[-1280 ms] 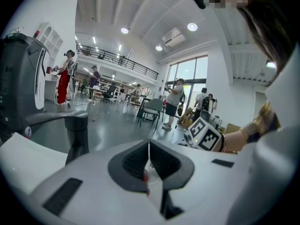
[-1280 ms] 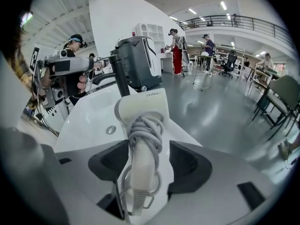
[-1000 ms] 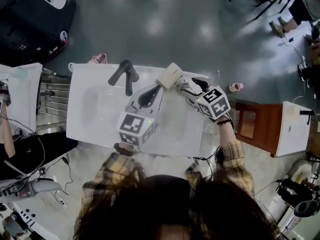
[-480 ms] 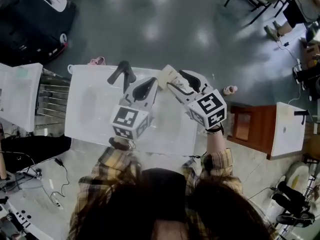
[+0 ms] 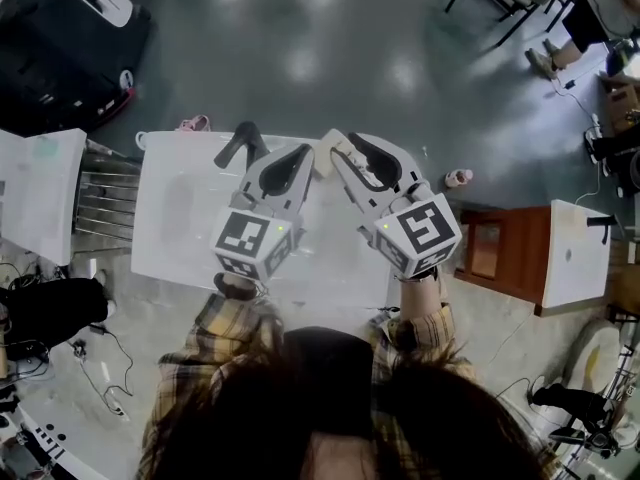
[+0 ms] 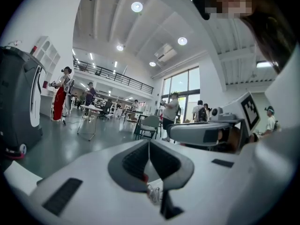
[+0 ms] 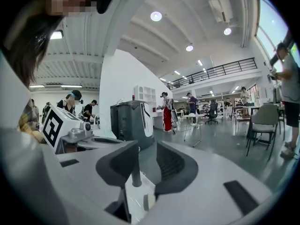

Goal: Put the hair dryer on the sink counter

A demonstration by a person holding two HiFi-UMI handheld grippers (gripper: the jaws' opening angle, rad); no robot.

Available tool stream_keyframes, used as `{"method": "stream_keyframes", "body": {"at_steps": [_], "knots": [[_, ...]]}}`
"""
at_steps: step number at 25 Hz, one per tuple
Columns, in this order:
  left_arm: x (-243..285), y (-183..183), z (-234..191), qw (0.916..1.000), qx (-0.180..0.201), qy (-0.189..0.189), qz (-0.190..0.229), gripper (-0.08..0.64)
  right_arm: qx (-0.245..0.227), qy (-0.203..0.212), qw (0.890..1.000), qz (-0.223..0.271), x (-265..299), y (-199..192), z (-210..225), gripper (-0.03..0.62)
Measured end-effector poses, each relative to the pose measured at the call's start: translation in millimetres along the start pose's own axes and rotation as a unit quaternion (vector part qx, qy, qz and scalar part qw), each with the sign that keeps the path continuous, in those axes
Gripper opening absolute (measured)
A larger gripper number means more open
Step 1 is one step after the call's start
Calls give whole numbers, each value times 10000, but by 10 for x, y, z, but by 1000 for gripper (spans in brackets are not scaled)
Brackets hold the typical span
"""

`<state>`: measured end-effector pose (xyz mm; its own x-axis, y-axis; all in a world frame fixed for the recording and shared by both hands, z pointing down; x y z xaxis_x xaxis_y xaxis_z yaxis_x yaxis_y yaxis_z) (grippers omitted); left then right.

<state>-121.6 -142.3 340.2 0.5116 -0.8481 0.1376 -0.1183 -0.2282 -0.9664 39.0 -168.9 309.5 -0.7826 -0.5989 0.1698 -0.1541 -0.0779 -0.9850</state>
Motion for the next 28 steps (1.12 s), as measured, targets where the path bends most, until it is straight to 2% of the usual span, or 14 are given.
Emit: {"method": "stream_keyframes", "body": {"at_steps": [7, 11, 19, 28], "knots": [[-63, 208, 106, 9991, -69, -273, 320, 20, 1, -102, 9989, 458, -123, 170, -105, 45], [-140, 358, 209, 9984, -74, -342, 444, 20, 46, -150, 9985, 525, -182, 274, -146, 23], [-261, 470, 292, 9976, -23, -455, 516, 20, 182, -132, 9984, 518, -196, 311, -220, 15], [-316, 484, 289, 9972, 2, -503, 560, 20, 55, -317, 9982, 513, -221, 334, -238, 15]]}}
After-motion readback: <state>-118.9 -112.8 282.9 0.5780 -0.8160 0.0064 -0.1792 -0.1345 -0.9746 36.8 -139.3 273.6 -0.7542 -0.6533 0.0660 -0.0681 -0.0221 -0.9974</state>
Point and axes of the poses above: the fingertips, and each gripper's own axes: x forward along the fingers, z to its right, y out of its top, the point moved 9 cm from there along -x, backward along the fingers, and after that the axes turned 4 degrees about -x, right-handed, at the moved point
